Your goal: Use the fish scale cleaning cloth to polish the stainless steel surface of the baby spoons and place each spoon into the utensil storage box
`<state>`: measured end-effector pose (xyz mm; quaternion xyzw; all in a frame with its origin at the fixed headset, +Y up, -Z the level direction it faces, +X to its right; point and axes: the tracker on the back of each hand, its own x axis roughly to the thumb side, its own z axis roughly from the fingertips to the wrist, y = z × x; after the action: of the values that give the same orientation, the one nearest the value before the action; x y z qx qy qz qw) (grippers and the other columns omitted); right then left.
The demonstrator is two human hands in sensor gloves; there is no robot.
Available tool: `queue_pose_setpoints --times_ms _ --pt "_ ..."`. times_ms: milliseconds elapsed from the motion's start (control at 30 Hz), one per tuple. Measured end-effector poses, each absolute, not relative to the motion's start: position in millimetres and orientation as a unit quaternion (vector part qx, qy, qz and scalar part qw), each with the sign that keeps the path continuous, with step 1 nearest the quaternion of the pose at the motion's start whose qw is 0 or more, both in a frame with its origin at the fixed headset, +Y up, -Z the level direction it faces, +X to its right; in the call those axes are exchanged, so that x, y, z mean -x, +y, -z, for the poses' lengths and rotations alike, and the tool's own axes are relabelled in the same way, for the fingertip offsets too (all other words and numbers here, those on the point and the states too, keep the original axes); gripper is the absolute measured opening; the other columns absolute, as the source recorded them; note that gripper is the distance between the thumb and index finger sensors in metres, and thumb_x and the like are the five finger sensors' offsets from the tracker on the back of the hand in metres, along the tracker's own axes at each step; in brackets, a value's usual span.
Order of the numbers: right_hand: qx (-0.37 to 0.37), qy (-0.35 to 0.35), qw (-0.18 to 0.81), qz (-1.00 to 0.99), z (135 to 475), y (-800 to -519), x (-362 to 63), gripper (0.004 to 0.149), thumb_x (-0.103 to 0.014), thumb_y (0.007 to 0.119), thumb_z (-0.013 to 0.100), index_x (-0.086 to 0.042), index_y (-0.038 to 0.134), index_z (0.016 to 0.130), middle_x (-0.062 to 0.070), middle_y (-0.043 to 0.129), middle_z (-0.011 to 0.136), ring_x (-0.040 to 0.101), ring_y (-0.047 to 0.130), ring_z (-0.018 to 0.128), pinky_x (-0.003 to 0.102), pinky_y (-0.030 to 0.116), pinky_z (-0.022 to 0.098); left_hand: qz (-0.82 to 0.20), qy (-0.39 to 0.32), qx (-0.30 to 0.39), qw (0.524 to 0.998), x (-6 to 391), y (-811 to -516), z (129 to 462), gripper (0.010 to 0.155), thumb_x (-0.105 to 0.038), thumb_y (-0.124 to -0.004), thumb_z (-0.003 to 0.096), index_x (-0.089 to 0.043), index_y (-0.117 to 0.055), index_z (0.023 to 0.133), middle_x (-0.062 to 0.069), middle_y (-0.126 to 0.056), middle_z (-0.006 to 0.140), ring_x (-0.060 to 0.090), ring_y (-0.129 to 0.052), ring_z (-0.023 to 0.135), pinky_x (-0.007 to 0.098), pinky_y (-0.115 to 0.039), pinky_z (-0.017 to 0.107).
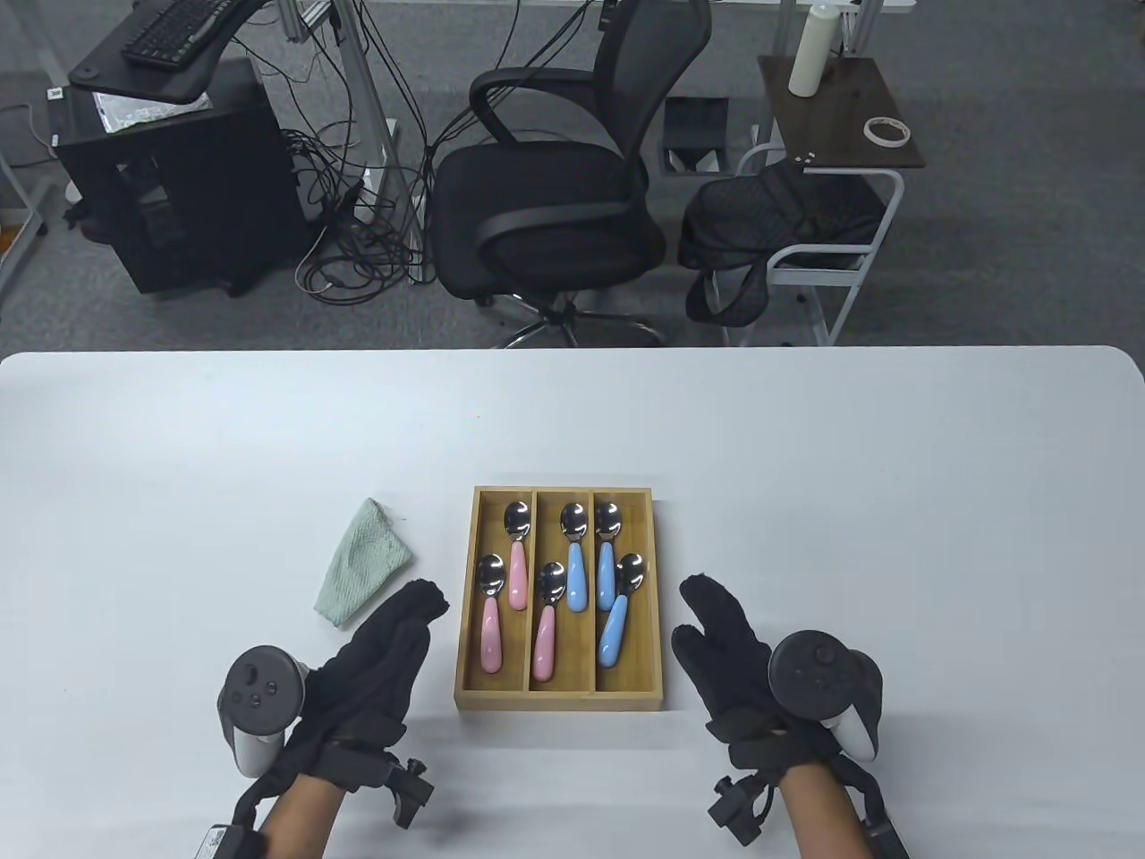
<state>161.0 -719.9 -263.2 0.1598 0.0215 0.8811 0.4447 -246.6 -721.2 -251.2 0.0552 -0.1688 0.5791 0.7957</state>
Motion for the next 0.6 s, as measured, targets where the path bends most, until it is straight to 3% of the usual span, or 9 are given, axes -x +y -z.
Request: queue_pose_setpoints --times_ms 600 --pt "-0.157 0.051 0.407 -0.899 266.3 -727.5 -156.7 0.071 -0.057 0.044 0.065 -0.006 0.039 0.114 0.025 0.047 0.115 0.053 0.058 0.101 0.066 0.061 0.068 -0.56 -0.154 -0.058 0.812 249.5 -724.1 252.2 0.067 -0.059 -0.051 0.0629 -0.012 -0.059 0.111 0.014 -0.07 0.109 0.044 -0.074 0.099 0.064 -0.065 0.07"
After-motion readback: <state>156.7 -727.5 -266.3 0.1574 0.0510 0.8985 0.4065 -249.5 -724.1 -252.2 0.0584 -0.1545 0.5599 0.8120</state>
